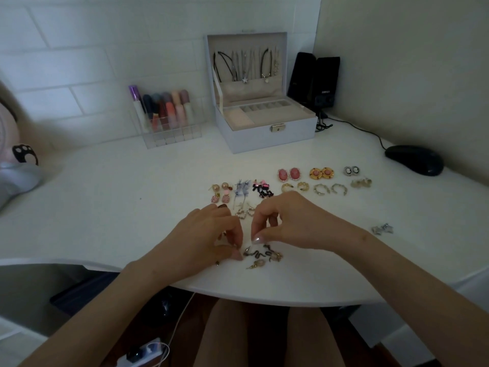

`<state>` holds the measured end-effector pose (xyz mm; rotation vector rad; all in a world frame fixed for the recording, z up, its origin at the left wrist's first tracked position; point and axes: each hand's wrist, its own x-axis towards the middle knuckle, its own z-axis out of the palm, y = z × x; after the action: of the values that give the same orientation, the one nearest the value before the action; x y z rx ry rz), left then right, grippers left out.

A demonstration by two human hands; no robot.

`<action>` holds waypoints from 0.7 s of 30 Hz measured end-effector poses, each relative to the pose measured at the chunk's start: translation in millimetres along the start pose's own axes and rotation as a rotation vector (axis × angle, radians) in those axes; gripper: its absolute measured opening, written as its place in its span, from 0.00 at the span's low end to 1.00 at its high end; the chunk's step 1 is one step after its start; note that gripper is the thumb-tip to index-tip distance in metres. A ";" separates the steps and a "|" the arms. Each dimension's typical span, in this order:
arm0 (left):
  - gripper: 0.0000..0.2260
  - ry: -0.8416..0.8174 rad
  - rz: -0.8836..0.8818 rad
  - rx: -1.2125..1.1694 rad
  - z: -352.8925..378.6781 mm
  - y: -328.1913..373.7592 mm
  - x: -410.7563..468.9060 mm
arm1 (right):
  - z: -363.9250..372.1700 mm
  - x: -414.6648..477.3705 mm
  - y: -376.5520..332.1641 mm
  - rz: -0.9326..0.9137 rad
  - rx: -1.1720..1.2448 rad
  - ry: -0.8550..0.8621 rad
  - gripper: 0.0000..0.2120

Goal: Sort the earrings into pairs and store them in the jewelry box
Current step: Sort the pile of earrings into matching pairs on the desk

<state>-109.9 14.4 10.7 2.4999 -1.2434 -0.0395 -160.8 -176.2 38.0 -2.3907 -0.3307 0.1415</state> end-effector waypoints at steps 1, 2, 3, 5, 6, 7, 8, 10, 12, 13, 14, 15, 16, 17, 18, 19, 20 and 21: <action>0.14 -0.002 -0.004 0.000 -0.4 0.4 0.0 | 1.1 0.0 0.9 0.001 -0.003 -0.001 0.05; 0.15 -0.002 -0.007 0.000 -0.5 0.0 -0.2 | 2.0 0.4 1.7 0.004 0.002 0.002 0.05; 0.16 0.001 -0.007 0.000 -0.4 -0.5 -0.7 | 2.8 1.0 2.4 0.010 0.015 0.009 0.05; 0.15 0.018 -0.006 -0.007 -0.8 -1.7 -2.1 | 2.5 2.1 2.6 0.029 0.058 0.027 0.04; 0.12 0.029 -0.012 -0.021 -1.9 -1.5 -2.7 | 1.4 2.3 2.2 0.040 0.091 0.037 0.03; 0.08 0.044 -0.022 -0.051 -3.4 -0.9 -3.2 | -0.4 2.4 2.0 0.053 0.136 0.049 0.02; 0.06 0.066 -0.035 -0.102 -5.4 0.7 -3.4 | -2.6 2.1 1.9 0.066 0.188 0.063 0.02; 0.06 0.125 -0.086 -0.262 -10.2 6.8 -3.2 | -8.1 0.7 2.5 0.088 0.288 0.086 0.03; 0.04 0.180 -0.137 -0.407 -15.2 14.4 -1.3 | -12.6 -1.7 3.4 0.101 0.388 0.080 0.04; 0.03 0.199 -0.155 -0.460 -16.8 18.2 0.0 | -14.2 -3.1 4.0 0.108 0.433 0.075 0.04; 0.04 0.207 -0.169 -0.513 -17.2 21.5 1.6 | -15.8 -4.8 4.5 0.117 0.470 0.075 0.05; 0.04 0.209 -0.179 -0.568 -16.7 24.5 3.4 | -17.2 -6.5 5.3 0.126 0.493 0.077 0.05; 0.04 0.208 -0.183 -0.619 -16.1 27.4 5.5 | -18.8 -8.6 6.0 0.135 0.505 0.080 0.05; 0.04 0.204 -0.185 -0.654 -15.0 30.0 7.7 | -20.5 -10.8 6.9 0.141 0.501 0.082 0.05; 0.04 0.197 -0.184 -0.671 -14.1 33.3 10.0 | -22.7 -13.5 7.8 0.143 0.479 0.084 0.05; 0.03 0.188 -0.179 -0.676 -13.0 37.0 12.2 | -25.4 -16.6 8.9 0.142 0.446 0.088 0.04; 0.03 0.175 -0.171 -0.679 -11.6 40.8 14.5 | -28.4 -20.1 9.8 0.142 0.411 0.094 0.04; 0.03 0.159 -0.160 -0.676 -10.0 45.0 16.6 | -31.8 -24.1 10.8 0.143 0.380 0.099 0.03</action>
<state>-132.5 -20.6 36.5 1.9556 -0.7869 -0.2505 -175.7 -211.0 54.6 -2.0337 -0.0763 0.1376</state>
